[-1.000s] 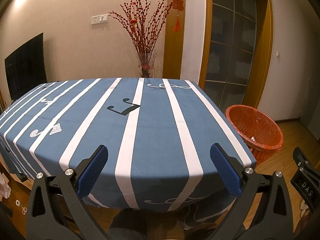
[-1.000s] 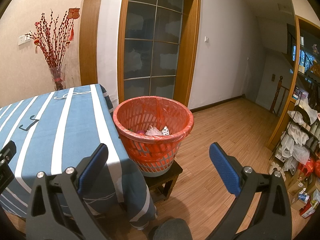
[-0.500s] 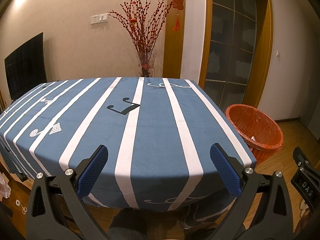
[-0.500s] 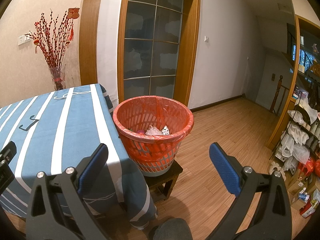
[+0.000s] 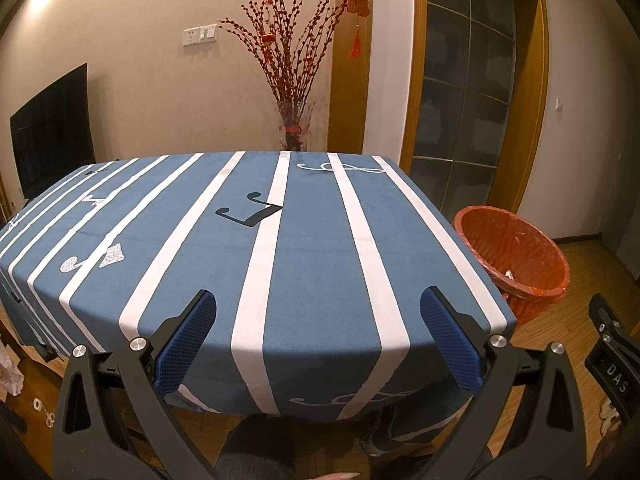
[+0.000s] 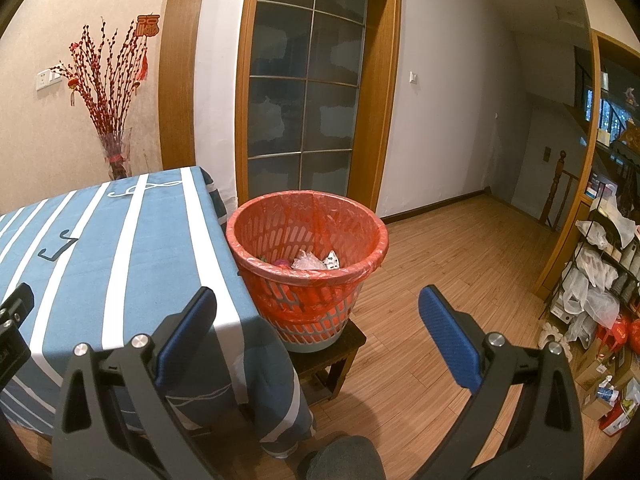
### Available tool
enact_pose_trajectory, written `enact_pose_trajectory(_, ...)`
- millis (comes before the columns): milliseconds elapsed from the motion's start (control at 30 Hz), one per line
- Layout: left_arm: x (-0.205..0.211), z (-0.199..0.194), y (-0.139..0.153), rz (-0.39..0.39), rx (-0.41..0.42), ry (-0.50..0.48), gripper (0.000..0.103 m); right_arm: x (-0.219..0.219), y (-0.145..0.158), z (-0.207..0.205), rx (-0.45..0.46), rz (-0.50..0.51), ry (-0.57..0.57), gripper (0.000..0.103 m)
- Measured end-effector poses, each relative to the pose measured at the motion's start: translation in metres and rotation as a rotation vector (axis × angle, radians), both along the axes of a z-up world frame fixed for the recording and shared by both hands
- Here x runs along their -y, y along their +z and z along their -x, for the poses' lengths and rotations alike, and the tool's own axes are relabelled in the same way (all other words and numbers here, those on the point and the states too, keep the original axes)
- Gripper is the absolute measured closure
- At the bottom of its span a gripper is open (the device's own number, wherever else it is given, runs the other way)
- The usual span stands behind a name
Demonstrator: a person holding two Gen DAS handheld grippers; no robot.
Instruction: Collect trash
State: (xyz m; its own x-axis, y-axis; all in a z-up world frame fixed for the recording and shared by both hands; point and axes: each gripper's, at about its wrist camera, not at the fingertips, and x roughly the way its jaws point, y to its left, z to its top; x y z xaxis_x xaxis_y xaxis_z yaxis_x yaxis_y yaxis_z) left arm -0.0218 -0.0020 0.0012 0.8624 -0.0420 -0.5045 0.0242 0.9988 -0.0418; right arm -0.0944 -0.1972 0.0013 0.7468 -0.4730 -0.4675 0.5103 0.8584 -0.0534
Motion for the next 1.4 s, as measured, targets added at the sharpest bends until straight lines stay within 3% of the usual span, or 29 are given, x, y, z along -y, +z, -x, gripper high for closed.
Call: enact_pose_trajectory(1400, -0.0002, -0.002, 0.0007, -0.003, -0.015, -0.002, 0.003, -0.0029, -0.0094, 0.0041, -0.008, -0.007, 0.011, 0.004)
